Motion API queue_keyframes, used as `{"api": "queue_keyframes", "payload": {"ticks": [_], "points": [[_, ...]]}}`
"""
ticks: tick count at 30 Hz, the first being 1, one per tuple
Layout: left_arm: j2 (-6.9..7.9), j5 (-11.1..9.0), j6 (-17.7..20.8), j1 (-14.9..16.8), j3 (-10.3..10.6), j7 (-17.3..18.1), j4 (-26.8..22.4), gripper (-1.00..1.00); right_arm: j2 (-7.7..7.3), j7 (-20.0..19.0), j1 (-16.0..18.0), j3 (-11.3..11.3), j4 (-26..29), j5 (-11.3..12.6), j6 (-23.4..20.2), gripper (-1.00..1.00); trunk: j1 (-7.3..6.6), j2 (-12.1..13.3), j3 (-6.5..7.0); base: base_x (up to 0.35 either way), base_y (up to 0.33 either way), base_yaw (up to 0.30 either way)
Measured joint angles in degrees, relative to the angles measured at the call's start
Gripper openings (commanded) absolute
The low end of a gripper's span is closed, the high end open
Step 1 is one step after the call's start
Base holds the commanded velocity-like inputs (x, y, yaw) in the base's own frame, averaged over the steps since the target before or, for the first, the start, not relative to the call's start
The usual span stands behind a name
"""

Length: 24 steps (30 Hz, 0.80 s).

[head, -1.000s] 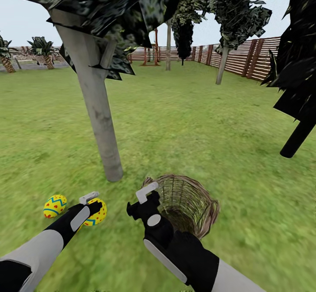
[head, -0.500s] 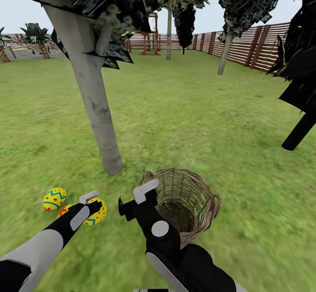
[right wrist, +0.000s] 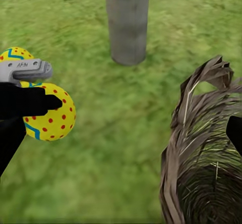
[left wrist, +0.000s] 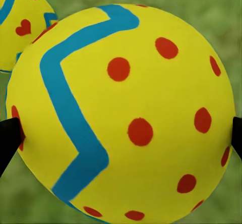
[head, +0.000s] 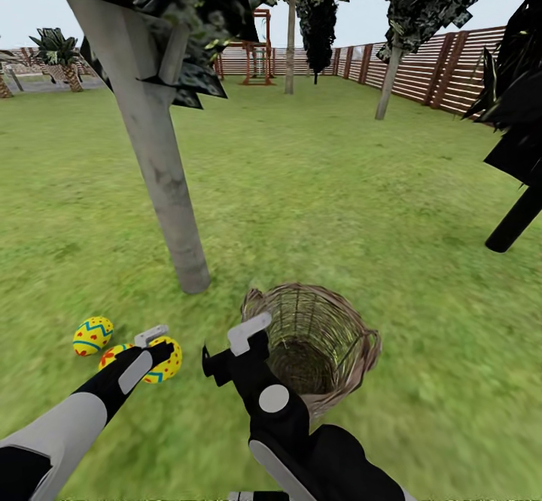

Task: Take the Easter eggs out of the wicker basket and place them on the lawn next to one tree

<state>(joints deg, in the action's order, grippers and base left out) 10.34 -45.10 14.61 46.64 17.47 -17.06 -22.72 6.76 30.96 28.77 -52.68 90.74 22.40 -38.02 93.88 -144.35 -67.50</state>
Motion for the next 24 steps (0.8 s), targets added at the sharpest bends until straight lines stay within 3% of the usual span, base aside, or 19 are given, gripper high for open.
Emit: {"api": "queue_keyframes", "payload": {"ticks": [3,10,24], "points": [[-0.02,0.0,-0.5,0.0,0.1,0.0,-0.5,-1.00,0.00,0.0,0.0,0.0,0.0,0.0,0.0,1.00,0.08,0.0,-0.67,0.000,0.000,0.000],[0.13,0.0,-2.0,0.1,0.3,-0.3,-2.4,-1.00,0.05,0.0,0.0,-1.1,0.0,0.0,0.0,1.00,0.07,0.0,-0.67,0.000,0.000,0.000],[-0.16,0.0,-2.1,0.4,0.6,-0.6,-4.6,-1.00,0.00,0.0,0.0,-2.0,0.0,-0.3,0.0,1.00,0.44,-0.2,-3.77,0.000,0.000,0.000]]}}
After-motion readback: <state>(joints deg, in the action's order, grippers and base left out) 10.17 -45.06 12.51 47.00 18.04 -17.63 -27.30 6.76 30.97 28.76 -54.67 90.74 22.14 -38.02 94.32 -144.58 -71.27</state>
